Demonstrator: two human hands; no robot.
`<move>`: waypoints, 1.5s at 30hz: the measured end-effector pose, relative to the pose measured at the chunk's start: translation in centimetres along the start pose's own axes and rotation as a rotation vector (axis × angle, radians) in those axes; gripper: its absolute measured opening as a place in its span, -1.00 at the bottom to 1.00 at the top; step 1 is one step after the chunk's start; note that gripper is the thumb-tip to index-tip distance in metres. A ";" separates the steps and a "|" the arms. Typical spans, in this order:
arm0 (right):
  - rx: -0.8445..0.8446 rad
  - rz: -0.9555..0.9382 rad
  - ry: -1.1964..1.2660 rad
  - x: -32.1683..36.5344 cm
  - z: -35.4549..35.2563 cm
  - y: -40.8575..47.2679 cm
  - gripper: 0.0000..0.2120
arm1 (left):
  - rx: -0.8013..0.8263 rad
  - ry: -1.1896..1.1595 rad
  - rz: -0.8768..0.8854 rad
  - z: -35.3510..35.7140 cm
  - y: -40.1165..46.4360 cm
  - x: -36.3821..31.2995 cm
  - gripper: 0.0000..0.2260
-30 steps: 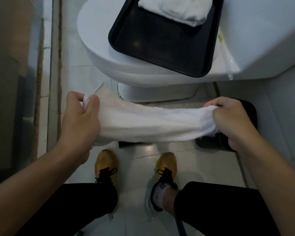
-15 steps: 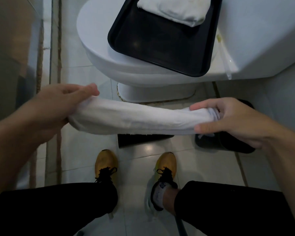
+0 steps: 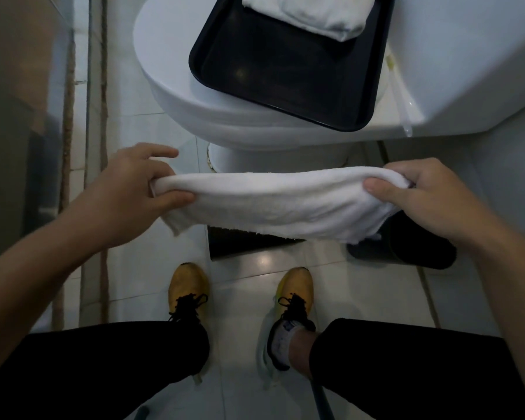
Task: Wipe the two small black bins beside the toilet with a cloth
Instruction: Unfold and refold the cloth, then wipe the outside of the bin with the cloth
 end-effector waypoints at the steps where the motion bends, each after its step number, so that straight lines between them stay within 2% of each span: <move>1: 0.000 0.025 0.051 -0.2 -0.1 -0.1 -0.80 | 0.022 -0.042 0.007 0.0 -0.1 -0.4 -0.61; 3: -0.027 0.044 0.112 -0.3 -0.3 0.0 -0.77 | 0.013 -0.114 0.026 -0.4 -0.4 -1.1 -0.54; 7: -0.110 0.064 0.108 0.1 -0.2 0.3 -0.70 | -0.049 -0.099 0.032 -0.2 0.4 -1.0 -0.78; 9: -0.152 0.097 0.085 0.4 0.4 0.5 -0.66 | -0.053 -0.085 -0.051 0.4 0.8 -0.1 -0.80; 12: -0.193 0.135 0.080 1.3 2.3 0.8 -0.63 | 0.032 -0.307 -0.233 2.4 0.3 0.6 -0.78; 16: -0.094 0.105 0.022 5.2 7.4 -0.2 -0.74 | 0.156 -0.592 -0.344 6.7 -1.5 -2.4 -0.79; 21: 0.032 -0.111 -0.107 10.5 11.7 -2.5 -0.77 | 0.244 -1.083 -0.537 9.5 -2.6 -4.4 -0.67; 24: 0.134 -0.216 -0.049 11.5 13.2 -3.5 -0.90 | 0.245 -1.061 -0.557 9.6 -2.9 -4.1 -0.63; 25: 0.146 -0.252 -0.062 11.6 13.7 -3.8 -0.88 | 0.229 -1.044 -0.572 9.8 -3.1 -3.9 -0.65; 27: 0.109 -0.287 -0.166 11.1 14.4 -3.9 -0.67 | 0.185 -1.040 -0.613 10.1 -3.2 -3.4 -0.70; 30: 0.018 -0.179 -0.205 9.3 13.6 -3.1 -0.19 | 0.110 -1.119 -0.641 9.5 -3.2 -3.2 -0.77; 32: 0.098 -0.092 -0.121 8.0 13.7 -2.2 -0.01 | 0.125 -1.218 -0.628 9.1 -3.1 -3.8 -0.78; 33: 0.156 -0.074 -0.050 7.7 13.9 -1.9 -0.02 | 0.148 -1.245 -0.611 8.9 -3.1 -4.2 -0.78; 34: 0.198 -0.086 0.017 7.5 14.0 -1.4 -0.11 | 0.178 -1.235 -0.588 8.6 -3.0 -4.5 -0.78; 37: 0.231 -0.089 0.082 6.7 12.9 -0.3 -0.59 | 0.334 -0.893 -0.458 6.7 -2.0 -4.4 -0.70; 40: 0.247 0.083 0.128 4.0 10.7 0.6 -0.61 | 0.422 -0.589 -0.359 3.2 -0.2 -2.2 -0.60; 43: 0.275 0.188 0.101 0.6 9.3 2.3 -0.69 | 0.361 -0.524 -0.392 2.8 2.2 3.4 -0.66; 45: 0.207 0.160 0.062 -0.7 9.0 4.2 -0.74 | 0.314 -0.553 -0.477 6.5 3.3 7.5 -0.68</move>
Point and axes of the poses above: each hand's wrist, its own y-axis towards the middle knuckle, its own z-axis out of the palm, x = y × z, the point moved 9 cm from there along y, towards the middle knuckle, and after that the axes turned 3 degrees about -z, right-handed, at the moved point
